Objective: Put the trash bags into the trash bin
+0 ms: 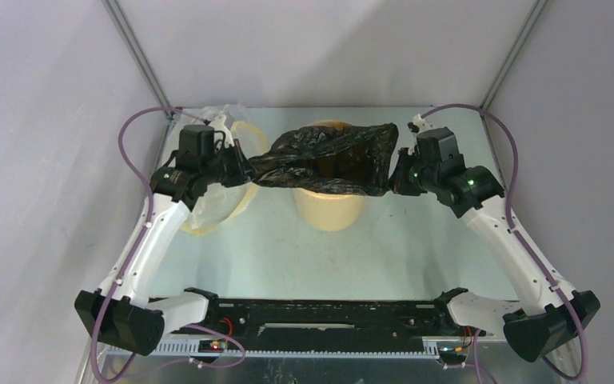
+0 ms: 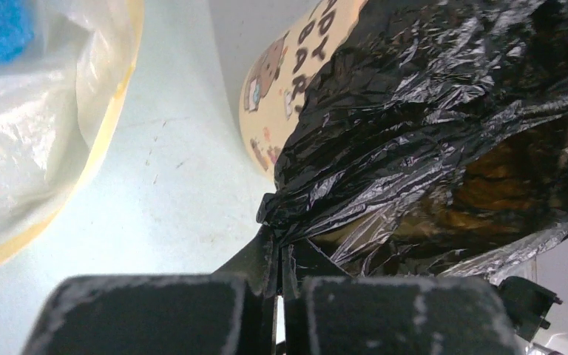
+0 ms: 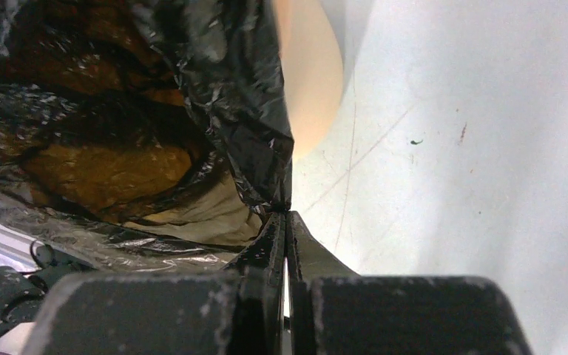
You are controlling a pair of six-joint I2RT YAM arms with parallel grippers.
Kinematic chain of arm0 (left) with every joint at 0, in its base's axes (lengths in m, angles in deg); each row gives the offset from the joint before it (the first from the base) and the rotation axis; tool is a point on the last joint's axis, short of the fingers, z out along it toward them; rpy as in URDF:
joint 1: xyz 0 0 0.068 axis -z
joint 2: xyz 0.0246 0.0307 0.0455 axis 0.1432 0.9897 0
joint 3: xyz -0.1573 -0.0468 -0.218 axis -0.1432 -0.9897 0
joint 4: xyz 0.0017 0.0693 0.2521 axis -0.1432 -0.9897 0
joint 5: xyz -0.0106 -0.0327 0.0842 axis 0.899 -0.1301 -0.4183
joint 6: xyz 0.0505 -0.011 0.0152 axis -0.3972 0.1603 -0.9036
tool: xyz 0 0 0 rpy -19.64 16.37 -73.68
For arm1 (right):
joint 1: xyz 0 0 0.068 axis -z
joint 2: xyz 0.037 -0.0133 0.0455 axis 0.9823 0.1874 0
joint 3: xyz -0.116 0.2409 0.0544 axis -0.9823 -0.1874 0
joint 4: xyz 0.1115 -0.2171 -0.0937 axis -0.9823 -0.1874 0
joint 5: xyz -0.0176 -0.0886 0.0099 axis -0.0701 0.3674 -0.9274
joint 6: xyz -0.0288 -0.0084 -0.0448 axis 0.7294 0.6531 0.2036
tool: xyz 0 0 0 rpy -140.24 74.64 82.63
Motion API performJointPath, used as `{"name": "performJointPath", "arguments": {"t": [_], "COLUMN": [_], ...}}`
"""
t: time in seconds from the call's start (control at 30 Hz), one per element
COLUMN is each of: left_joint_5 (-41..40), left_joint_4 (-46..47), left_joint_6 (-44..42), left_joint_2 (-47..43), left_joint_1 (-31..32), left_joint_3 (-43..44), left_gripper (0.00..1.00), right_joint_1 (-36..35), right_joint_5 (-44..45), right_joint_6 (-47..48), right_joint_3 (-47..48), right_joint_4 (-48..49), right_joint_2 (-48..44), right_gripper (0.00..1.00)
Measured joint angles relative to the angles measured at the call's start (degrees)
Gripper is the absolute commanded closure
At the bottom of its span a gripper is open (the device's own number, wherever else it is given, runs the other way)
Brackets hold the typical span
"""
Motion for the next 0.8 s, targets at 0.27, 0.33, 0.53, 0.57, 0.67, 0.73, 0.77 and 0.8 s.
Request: {"name": "performJointPath", "arguments": {"t": [0.27,0.33,0.53,0.57,0.67,0.73,0.77,0.8], "left_joint_5": [-0.5,-1.0,-2.6,-2.9,-3.1,-3.3,-3.5,-3.6], "left_joint_4": [0.1,0.6,2.6,2.6,3.0,4.7,5.7,7.3], "left_joint_6": [0.0,0.0,0.0,0.0,0.0,0.5,0.8,1.4], "left_joint_2": [-1.2,-1.3,-1.2,-1.2,-1.2,-1.1,-1.1,-1.1], "left_joint_1": [0.0,0.0,0.0,0.0,0.0,0.0,0.0,0.0], "left_joint_3": [-4.6,-4.8,-5.6,-5.7,-5.7,-6.3,-6.9,-7.9], "left_gripper": [1.0,1.0,1.0,1.0,1.0,0.98,0.96,0.95], "right_joint_1": [-0.5,-0.3,1.1,1.2,1.4,1.4,1.5,1.5], "right_joint_5": [1.7,2.5,5.2,5.4,5.8,6.3,6.4,6.6], "right_joint_6": [1.0,1.0,1.0,1.0,1.0,1.0,1.0,1.0], "right_joint_3": [-9.4,-10.9,-11.2,-11.2,-11.2,-11.4,-11.6,-11.9], "right_joint_4": [3.8,4.5,7.5,8.0,9.6,11.1,11.6,12.4], "right_joint_2": [-2.8,-2.8,-1.6,-1.6,-1.4,-1.2,-1.1,-0.9], "right_gripper": [1.0,1.0,1.0,1.0,1.0,1.0,1.0,1.0]}}
